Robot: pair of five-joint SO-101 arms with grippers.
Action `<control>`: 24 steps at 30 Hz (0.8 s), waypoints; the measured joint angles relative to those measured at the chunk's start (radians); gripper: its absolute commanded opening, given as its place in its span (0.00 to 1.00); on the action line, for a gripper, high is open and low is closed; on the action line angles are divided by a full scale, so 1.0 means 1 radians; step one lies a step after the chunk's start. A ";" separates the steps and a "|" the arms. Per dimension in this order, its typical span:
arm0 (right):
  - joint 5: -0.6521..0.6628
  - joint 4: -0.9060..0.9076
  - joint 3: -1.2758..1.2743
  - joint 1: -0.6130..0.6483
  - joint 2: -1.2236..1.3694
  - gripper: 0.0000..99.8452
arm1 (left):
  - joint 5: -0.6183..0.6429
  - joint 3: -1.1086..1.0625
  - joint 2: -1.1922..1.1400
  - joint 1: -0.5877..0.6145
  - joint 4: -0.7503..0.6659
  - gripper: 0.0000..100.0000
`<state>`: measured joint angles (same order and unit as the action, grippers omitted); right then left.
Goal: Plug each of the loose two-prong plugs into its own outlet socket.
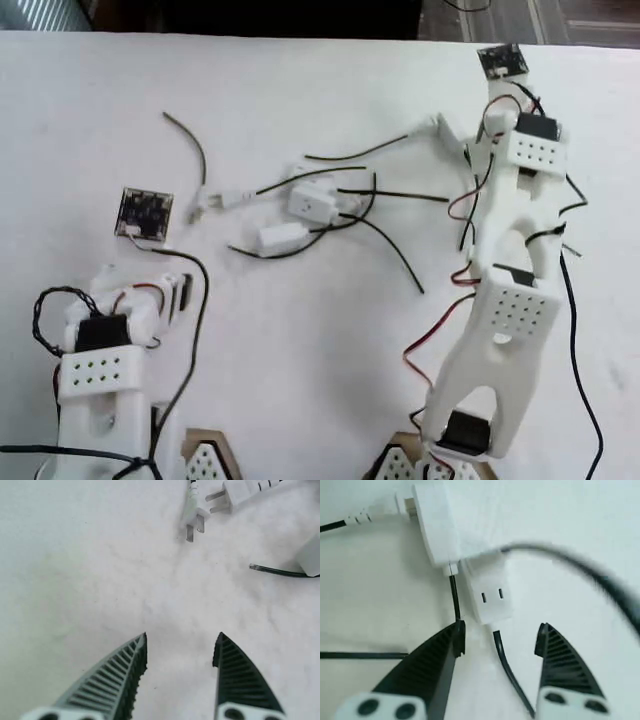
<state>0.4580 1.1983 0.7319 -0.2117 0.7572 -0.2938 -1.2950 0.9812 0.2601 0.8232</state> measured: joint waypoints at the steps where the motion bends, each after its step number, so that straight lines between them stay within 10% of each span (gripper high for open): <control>1: -0.011 0.048 0.029 0.000 0.000 0.22 | 0.000 0.000 0.000 0.000 0.000 0.22; 12: -0.035 0.485 0.359 0.035 0.000 0.16 | 0.000 0.000 0.000 0.000 0.000 0.22; 24: -0.035 0.520 0.247 0.120 -0.230 0.14 | 0.000 0.000 0.000 0.000 0.000 0.22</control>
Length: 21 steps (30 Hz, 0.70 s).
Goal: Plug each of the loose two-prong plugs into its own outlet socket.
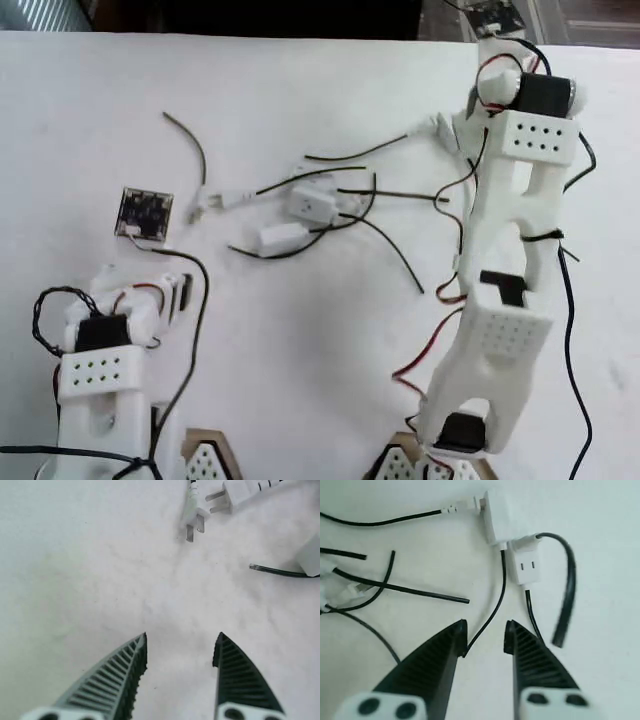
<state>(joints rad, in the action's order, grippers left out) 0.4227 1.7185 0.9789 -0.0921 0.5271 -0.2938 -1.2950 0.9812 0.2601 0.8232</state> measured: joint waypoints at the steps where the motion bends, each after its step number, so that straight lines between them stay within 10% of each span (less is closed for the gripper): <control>1: 0.000 0.000 -0.061 0.021 -0.049 0.15 | 0.000 0.000 0.000 0.000 0.000 0.22; 21: -0.084 -0.376 -1.023 0.347 -0.439 0.16 | 0.000 0.000 0.000 0.000 0.000 0.22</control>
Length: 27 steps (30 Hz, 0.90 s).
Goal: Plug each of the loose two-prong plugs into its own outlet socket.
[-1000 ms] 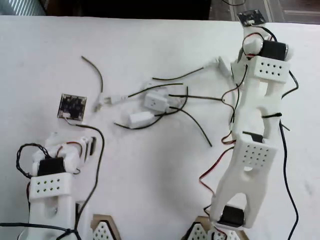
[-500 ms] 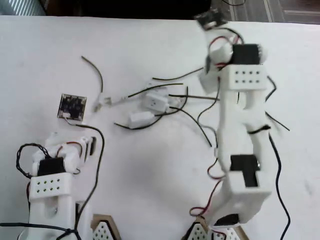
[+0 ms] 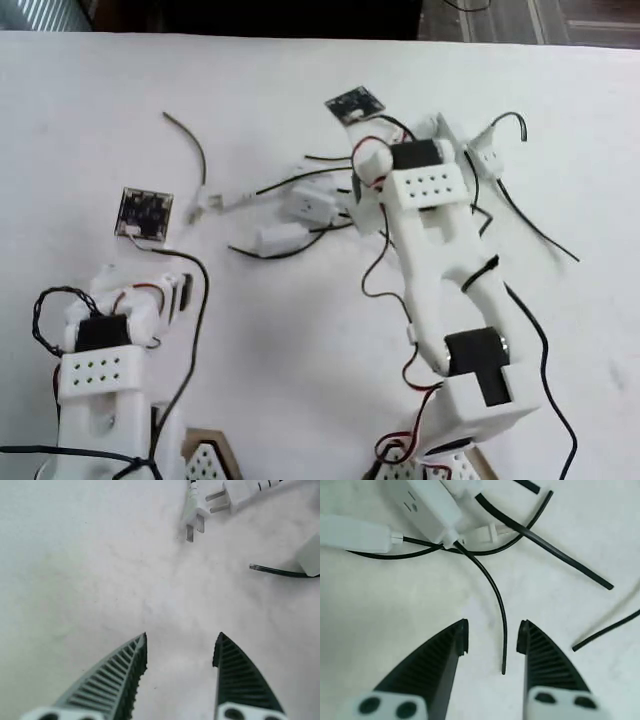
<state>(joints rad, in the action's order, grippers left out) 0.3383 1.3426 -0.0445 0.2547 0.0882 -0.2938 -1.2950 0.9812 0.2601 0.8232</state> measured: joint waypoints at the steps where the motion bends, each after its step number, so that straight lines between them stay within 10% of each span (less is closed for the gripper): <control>1: -0.015 -0.031 -0.018 0.008 0.000 0.16 | 0.000 0.000 0.000 0.000 0.000 0.22; 16: -0.721 -0.549 -0.175 0.160 0.000 0.16 | 0.000 0.000 0.000 0.000 0.000 0.22; 27: -0.939 -0.638 -0.069 0.163 0.226 0.16 | 0.000 0.000 0.000 0.000 0.000 0.22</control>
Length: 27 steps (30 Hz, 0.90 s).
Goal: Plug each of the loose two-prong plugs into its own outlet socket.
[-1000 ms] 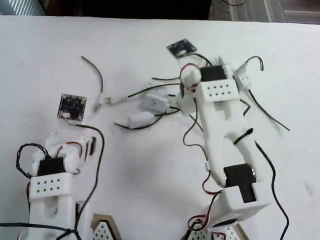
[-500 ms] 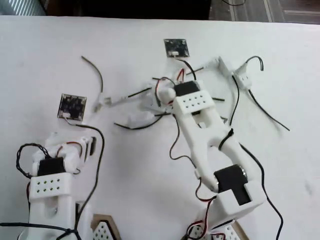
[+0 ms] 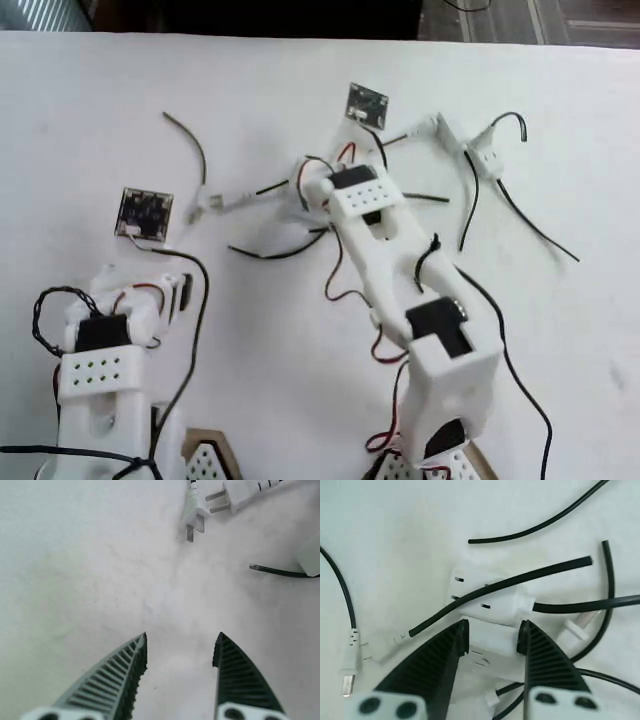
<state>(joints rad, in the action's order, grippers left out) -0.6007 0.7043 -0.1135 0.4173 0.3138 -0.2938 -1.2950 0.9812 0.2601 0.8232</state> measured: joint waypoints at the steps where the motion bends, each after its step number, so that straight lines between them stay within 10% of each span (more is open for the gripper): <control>1: -0.009 0.000 0.021 -0.002 0.023 0.16 | 0.000 0.000 0.000 0.000 0.000 0.22; 27: -0.074 -0.106 0.103 -0.077 0.149 0.10 | 0.000 0.000 0.000 0.000 0.000 0.22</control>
<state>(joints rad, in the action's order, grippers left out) -0.6743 0.5984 -0.0107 0.3406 0.4626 -0.2938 -1.2950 0.9812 0.2601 0.8232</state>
